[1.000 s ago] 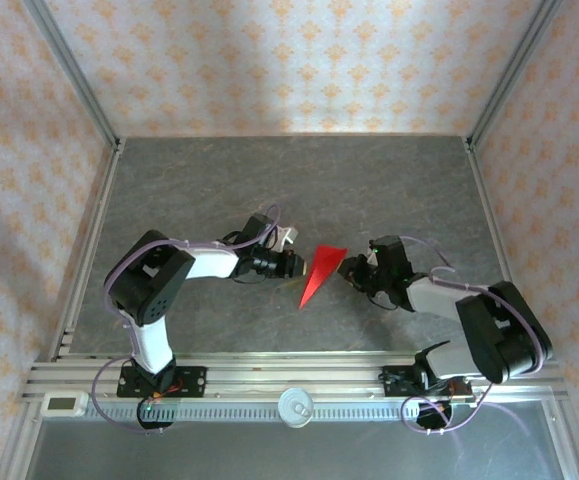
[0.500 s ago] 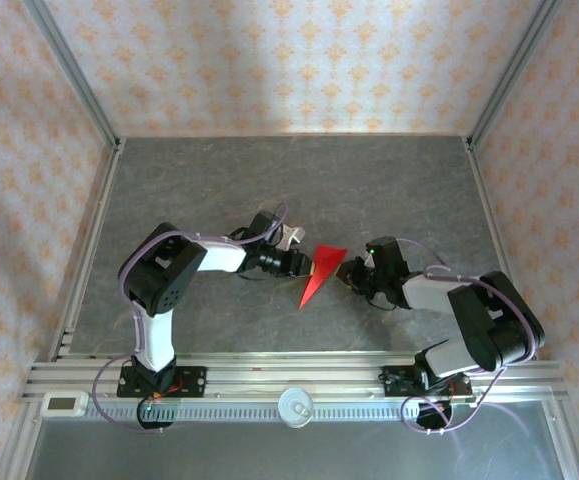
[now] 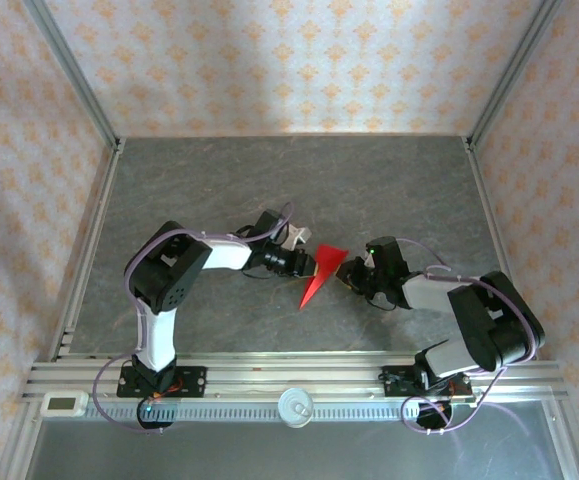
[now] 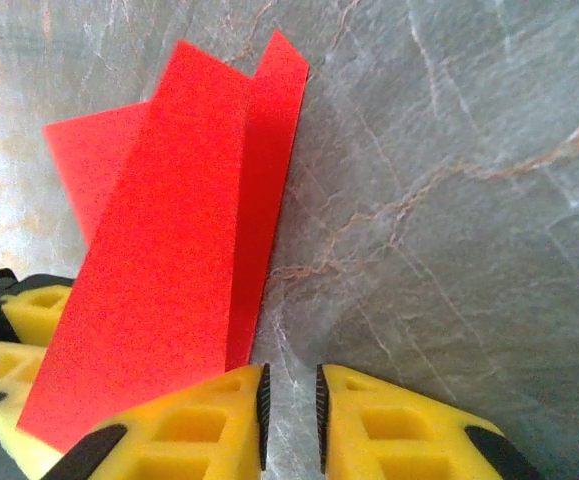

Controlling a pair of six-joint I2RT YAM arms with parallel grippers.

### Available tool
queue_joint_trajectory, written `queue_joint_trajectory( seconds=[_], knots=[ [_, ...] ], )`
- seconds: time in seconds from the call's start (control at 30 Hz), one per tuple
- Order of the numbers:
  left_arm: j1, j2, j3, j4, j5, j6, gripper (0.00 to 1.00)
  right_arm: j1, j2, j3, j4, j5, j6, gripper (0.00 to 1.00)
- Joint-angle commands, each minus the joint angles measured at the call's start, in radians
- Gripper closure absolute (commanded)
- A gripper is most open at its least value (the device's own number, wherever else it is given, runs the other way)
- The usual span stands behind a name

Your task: Fold a paper plane with a square sheet of paper (pick it up from the middle)

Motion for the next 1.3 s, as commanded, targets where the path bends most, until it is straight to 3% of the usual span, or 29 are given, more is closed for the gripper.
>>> queue_joint_trajectory(
  seconds=[0.0, 0.13, 0.43, 0.57, 0.83, 0.93, 1.13, 1.27],
  knots=[
    [-0.014, -0.078, -0.027, 0.067, -0.044, 0.009, 0.85, 0.007, -0.047, 0.010, -0.035, 0.035, -0.006, 0.76],
    [-0.015, -0.177, -0.068, 0.085, -0.142, 0.008, 0.92, 0.007, -0.114, -0.003, -0.045, 0.045, 0.017, 0.73],
    [-0.029, -0.364, -0.136, -0.072, -0.500, 0.060, 0.92, 0.048, -0.223, 0.036, 0.007, 0.001, 0.119, 0.59],
    [-0.047, -0.389, -0.145, -0.135, -0.601, 0.051, 0.92, 0.123, -0.186, 0.092, 0.039, 0.038, 0.146, 0.56],
    [-0.080, -0.398, -0.153, -0.204, -0.677, 0.026, 0.91, 0.219, 0.013, 0.204, 0.067, 0.050, 0.152, 0.56],
    [-0.087, -0.402, -0.166, -0.212, -0.686, 0.015, 0.91, 0.237, 0.079, 0.238, 0.051, 0.054, 0.152, 0.60],
    [-0.091, -0.405, -0.179, -0.220, -0.696, 0.008, 0.90, 0.241, 0.154, 0.252, 0.055, 0.049, 0.149, 0.77],
    [-0.092, -0.378, -0.167, -0.243, -0.684, 0.017, 0.83, 0.241, 0.169, 0.235, 0.096, 0.034, 0.167, 0.87]
  ],
)
